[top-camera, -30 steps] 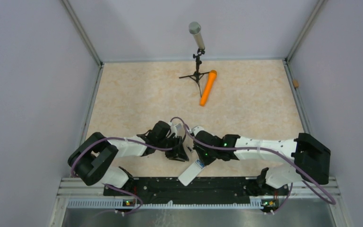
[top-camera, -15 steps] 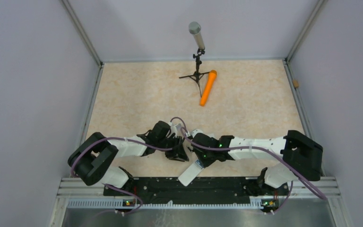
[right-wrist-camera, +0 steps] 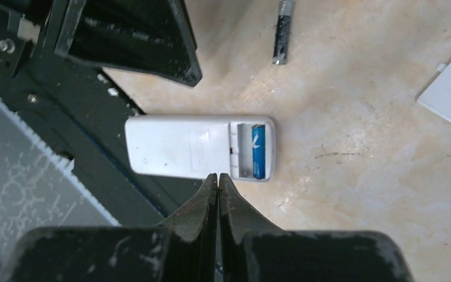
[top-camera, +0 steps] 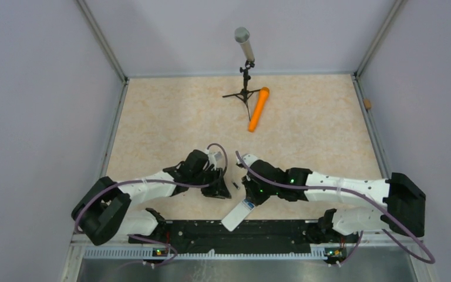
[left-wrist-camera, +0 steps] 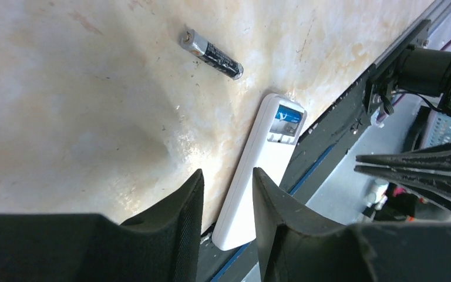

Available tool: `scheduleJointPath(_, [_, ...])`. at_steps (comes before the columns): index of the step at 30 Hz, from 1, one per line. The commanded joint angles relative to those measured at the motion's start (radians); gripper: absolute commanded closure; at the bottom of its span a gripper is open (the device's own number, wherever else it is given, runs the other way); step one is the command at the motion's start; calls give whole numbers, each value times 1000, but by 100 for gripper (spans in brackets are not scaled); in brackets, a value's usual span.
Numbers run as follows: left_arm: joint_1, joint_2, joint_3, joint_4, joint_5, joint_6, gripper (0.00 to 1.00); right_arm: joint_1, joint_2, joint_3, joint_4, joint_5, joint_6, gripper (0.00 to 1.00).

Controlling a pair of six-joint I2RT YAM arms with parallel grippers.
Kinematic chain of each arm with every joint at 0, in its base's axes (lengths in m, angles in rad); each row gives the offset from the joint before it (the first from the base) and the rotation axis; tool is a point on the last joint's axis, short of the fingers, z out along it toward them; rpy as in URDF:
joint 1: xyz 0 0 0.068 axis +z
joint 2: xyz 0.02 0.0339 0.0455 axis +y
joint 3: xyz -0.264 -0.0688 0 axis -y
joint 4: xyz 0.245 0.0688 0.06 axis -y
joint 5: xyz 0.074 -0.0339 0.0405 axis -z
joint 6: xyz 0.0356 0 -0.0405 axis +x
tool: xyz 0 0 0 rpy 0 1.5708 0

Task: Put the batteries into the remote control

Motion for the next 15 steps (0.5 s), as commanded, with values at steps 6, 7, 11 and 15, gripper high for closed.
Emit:
scheduleJointPath(6, [-2,-191,48,-191,-182,61,60,45,-99,-105,75,-132,-23,98])
scheduleJointPath(7, [-2,-204,46,-197,-193,60,60,57,-101,-114,81,-136,-25,98])
scheduleJointPath(11, [1,-254,32,-217,-243,49,59,120,-100,-142,119,-139,-24,100])
scheduleJointPath(15, [5,-297,24,-229,-266,45,57,167,-98,-177,179,-145,-25,100])
